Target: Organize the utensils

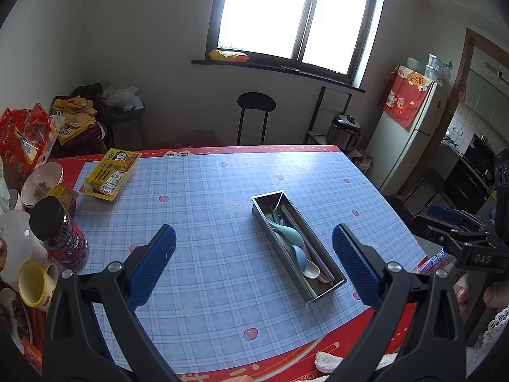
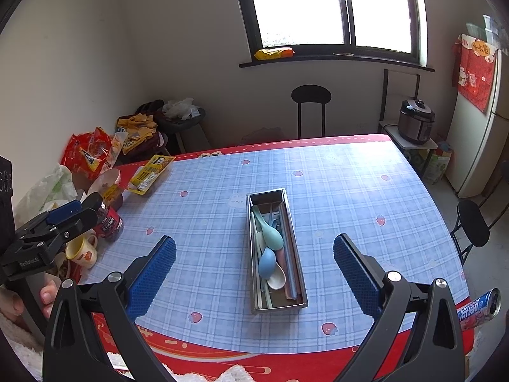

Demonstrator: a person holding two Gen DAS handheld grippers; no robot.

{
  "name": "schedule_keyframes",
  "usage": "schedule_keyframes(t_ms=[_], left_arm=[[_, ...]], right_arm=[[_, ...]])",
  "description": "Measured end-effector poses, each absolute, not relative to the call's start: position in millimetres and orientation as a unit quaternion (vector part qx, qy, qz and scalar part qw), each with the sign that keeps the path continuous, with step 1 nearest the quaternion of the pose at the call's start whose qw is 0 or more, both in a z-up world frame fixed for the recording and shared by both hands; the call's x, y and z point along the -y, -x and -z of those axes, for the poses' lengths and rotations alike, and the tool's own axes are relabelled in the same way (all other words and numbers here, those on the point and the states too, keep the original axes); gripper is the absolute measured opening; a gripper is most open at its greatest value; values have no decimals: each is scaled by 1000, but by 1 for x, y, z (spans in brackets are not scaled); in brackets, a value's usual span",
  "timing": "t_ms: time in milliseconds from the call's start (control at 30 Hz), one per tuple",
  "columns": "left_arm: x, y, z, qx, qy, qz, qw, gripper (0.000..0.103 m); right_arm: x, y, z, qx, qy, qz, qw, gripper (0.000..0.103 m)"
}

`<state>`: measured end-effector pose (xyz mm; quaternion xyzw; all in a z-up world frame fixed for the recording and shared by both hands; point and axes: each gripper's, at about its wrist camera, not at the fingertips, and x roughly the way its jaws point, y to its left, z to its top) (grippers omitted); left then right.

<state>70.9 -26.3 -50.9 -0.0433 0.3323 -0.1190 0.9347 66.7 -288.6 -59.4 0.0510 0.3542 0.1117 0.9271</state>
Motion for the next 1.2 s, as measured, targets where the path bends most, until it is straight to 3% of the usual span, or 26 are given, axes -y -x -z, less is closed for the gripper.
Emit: schedule_keyframes(t_ms=[1200], left_arm=[[24, -71, 51, -329, 38, 107, 937, 97]], right_arm=[[289, -66, 65, -357, -47, -112, 926, 97]])
